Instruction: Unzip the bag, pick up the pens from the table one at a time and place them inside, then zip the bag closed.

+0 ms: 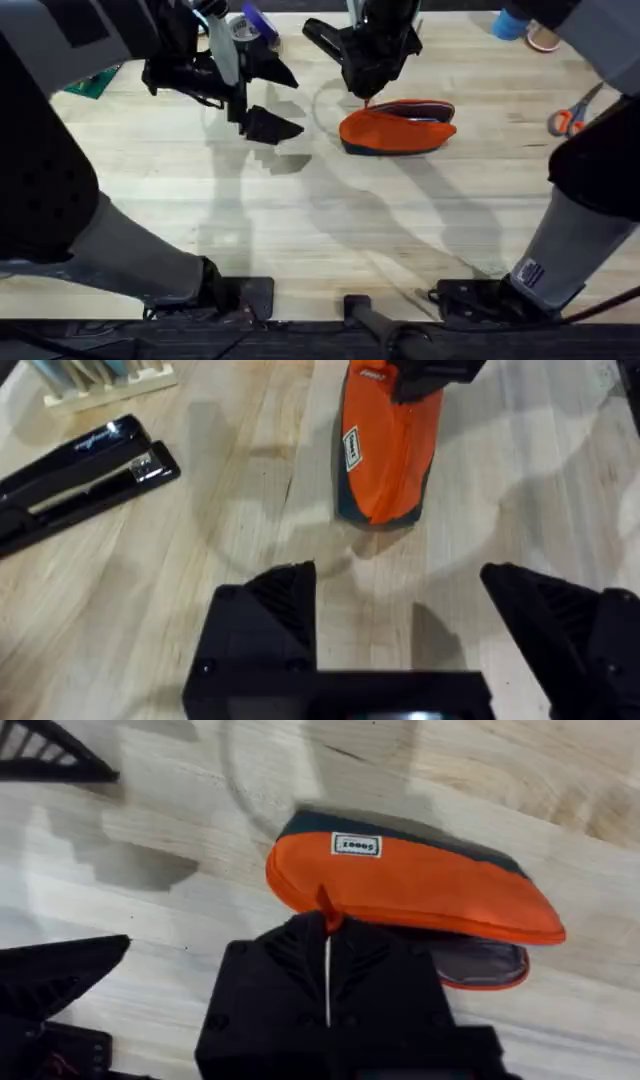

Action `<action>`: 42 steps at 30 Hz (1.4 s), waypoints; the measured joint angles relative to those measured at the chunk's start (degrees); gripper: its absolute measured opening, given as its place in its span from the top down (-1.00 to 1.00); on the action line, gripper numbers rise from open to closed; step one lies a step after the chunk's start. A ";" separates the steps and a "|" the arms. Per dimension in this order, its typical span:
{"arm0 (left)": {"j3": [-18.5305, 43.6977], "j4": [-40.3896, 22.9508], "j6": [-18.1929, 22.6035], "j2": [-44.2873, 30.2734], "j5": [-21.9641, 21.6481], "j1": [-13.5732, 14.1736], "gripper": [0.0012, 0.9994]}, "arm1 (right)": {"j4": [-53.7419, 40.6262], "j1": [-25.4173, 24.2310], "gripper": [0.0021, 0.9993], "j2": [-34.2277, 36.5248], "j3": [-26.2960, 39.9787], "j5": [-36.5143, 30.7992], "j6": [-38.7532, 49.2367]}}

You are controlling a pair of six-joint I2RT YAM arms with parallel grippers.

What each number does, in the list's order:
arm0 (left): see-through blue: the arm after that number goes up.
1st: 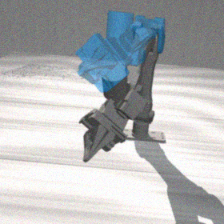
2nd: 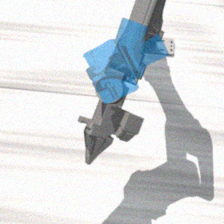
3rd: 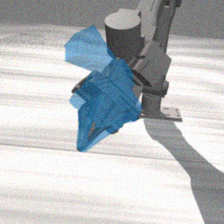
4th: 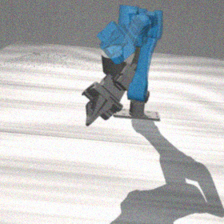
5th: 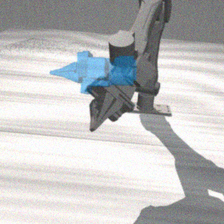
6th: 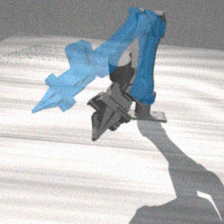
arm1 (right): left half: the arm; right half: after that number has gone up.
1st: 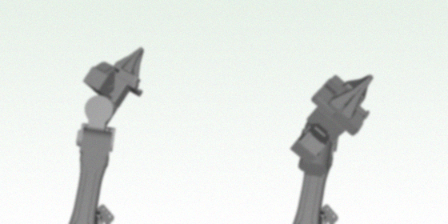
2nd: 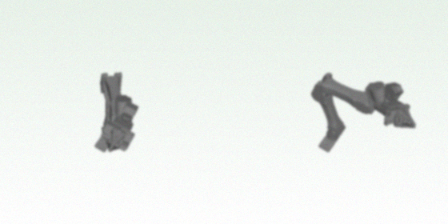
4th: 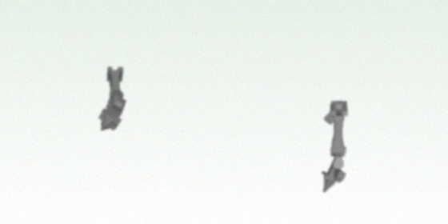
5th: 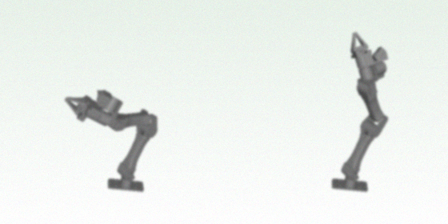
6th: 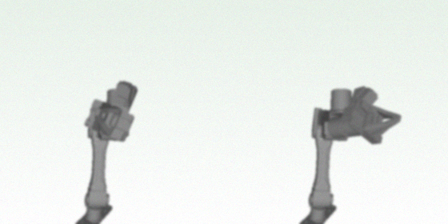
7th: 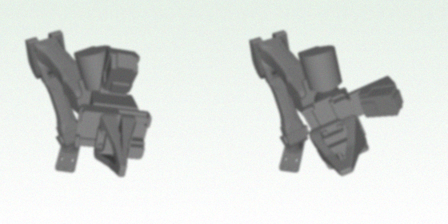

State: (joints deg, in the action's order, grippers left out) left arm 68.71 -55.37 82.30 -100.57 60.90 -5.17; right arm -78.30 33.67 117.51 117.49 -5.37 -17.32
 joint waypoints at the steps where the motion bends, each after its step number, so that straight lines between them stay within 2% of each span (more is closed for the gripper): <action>1: 0.00 0.47 0.00 0.00 0.00 0.37 -0.99 | 0.00 0.00 0.94 0.00 0.00 0.00 -0.01; 8: 0.00 2.68 0.00 -3.80 1.53 3.20 -0.99 | 0.00 0.00 0.94 0.00 0.02 0.00 0.00; 15: -0.04 4.63 -0.02 -8.64 5.34 5.56 -0.99 | 0.00 0.00 0.94 0.00 0.07 0.00 0.00; 23: -0.09 8.49 -0.22 -10.86 9.14 9.31 -0.99 | 0.00 0.00 0.94 0.00 0.11 0.00 0.00; 28: -0.09 14.79 -4.64 -11.02 10.31 11.82 -0.99 | 0.00 0.00 0.94 0.00 0.11 0.00 0.00; 33: -0.09 18.37 -9.05 -11.54 10.54 13.69 -0.99 | 0.00 0.00 0.94 0.00 0.11 0.00 0.00; 36: -0.09 19.03 -10.22 -11.58 10.68 14.40 -0.97 | 0.00 0.00 0.94 0.00 0.11 0.02 -0.02; 42: -0.09 19.04 -11.21 -11.58 10.93 14.79 -0.77 | 0.00 0.00 0.94 0.00 0.11 0.00 0.00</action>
State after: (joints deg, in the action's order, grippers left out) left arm 68.62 -36.34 71.09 -112.16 71.83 9.63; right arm -78.30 33.67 117.51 117.60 -5.37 -17.32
